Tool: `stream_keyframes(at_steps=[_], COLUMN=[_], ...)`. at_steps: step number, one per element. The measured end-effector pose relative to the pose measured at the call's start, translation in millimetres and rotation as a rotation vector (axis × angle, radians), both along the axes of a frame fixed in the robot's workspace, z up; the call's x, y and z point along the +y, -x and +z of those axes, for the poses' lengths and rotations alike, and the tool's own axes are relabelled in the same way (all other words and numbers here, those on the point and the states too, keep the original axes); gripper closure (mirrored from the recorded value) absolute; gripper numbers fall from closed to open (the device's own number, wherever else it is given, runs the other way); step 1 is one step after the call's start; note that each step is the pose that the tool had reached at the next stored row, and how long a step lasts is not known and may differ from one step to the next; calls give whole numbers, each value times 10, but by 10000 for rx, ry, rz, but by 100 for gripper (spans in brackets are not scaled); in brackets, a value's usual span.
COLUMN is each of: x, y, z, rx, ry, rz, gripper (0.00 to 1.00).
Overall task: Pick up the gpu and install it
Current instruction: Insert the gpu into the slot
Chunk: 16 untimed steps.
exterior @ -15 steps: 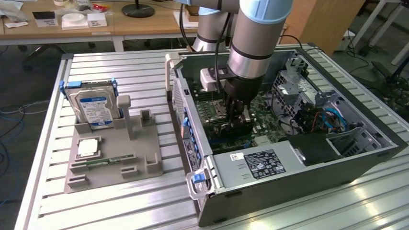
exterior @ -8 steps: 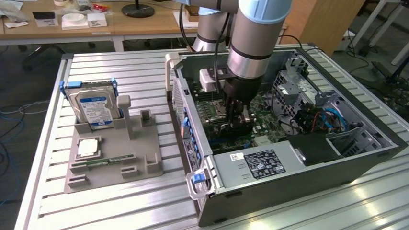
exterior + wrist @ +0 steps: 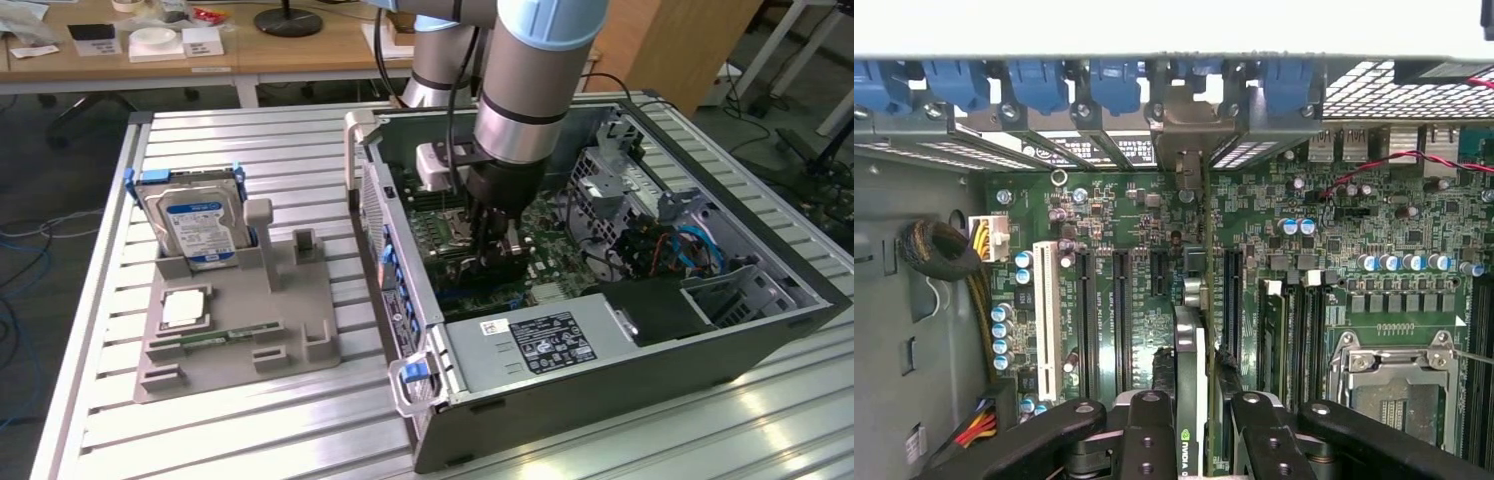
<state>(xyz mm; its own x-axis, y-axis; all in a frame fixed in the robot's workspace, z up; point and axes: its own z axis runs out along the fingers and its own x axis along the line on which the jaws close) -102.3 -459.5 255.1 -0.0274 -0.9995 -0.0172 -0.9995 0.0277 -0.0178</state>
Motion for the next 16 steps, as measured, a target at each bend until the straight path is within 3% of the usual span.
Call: stream_keyframes(at_steps=[16], x=[-10], y=[10], z=[-9], rx=[1], ry=[-42], rz=[0], gripper=[74])
